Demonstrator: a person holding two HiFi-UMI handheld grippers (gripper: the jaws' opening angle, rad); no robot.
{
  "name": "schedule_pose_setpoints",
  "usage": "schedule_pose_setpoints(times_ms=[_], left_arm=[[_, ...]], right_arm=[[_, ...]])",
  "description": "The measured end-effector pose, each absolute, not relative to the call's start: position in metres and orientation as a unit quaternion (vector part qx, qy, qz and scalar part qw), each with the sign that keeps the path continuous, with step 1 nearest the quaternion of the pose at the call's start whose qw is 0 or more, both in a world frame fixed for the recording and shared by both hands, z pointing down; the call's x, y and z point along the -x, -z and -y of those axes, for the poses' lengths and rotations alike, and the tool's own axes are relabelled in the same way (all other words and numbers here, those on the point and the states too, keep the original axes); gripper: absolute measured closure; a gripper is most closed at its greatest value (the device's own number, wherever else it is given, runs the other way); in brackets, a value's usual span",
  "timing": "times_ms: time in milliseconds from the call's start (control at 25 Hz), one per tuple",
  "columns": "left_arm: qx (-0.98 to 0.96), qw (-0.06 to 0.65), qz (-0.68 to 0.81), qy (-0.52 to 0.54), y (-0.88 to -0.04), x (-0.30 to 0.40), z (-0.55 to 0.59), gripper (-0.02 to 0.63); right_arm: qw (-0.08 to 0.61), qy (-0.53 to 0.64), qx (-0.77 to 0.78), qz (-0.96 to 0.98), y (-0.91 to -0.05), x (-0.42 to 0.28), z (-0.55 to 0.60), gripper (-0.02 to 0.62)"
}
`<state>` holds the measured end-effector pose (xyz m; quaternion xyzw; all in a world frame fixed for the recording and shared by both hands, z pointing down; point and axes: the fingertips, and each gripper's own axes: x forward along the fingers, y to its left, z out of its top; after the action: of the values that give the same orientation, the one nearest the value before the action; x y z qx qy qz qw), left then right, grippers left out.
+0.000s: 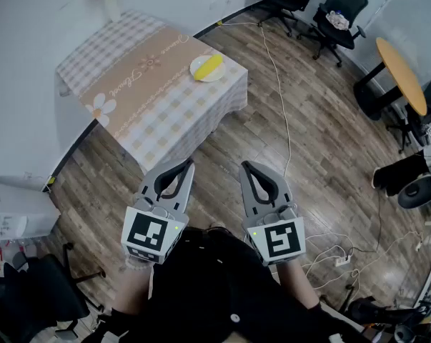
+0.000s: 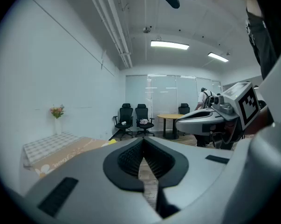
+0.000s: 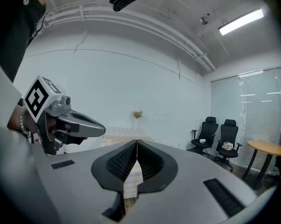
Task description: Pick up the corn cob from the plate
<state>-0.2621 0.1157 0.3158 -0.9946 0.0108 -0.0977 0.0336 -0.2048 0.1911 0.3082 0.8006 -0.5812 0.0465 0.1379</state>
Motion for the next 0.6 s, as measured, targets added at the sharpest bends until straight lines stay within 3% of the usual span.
schedule_pose_setpoints(times_ms=[600], left_arm=[[0.994, 0.036, -0.013, 0.098, -0.3209, 0.2572, -0.1197, 0.592]], right_arm=[[0.132, -0.050, -0.798, 0.586, -0.3121, 0.1991, -0.1912, 0.554]])
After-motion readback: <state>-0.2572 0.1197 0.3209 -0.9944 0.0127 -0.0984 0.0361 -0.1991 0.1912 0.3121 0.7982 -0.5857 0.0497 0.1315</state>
